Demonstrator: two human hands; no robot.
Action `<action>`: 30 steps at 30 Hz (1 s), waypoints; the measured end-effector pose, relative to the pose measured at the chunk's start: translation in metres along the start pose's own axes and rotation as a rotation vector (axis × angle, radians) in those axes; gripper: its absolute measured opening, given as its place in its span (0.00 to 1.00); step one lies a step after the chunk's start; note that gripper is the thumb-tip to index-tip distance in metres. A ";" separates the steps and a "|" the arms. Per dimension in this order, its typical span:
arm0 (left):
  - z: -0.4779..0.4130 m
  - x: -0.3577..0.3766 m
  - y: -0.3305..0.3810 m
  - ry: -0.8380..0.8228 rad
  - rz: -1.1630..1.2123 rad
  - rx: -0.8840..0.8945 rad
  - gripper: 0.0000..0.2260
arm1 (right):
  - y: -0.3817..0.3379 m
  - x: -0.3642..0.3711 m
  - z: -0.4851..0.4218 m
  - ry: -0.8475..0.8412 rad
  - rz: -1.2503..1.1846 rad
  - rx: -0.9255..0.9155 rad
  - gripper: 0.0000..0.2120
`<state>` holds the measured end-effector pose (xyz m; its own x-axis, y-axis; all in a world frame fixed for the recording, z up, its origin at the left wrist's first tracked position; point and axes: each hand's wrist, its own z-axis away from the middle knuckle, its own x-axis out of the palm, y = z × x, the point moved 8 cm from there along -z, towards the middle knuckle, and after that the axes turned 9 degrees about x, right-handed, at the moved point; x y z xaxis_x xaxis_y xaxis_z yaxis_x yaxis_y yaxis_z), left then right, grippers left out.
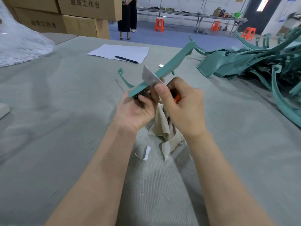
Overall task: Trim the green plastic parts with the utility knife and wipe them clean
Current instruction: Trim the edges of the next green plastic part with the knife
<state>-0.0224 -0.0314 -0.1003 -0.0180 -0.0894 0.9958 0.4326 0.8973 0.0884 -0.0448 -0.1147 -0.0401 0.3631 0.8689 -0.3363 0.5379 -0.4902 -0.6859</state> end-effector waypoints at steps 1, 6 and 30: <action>-0.001 -0.002 0.000 0.008 -0.008 -0.004 0.11 | 0.000 0.000 0.000 0.008 0.007 -0.001 0.18; 0.001 -0.004 0.002 0.014 -0.005 -0.021 0.13 | 0.006 -0.009 -0.001 0.078 0.007 0.023 0.23; 0.000 -0.017 0.041 0.261 -0.419 0.435 0.05 | 0.033 -0.002 -0.007 -0.174 0.010 0.236 0.23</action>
<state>-0.0045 0.0073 -0.1138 0.1378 -0.5220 0.8417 0.0312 0.8517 0.5231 -0.0220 -0.1326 -0.0573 0.2208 0.8727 -0.4356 0.3356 -0.4873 -0.8062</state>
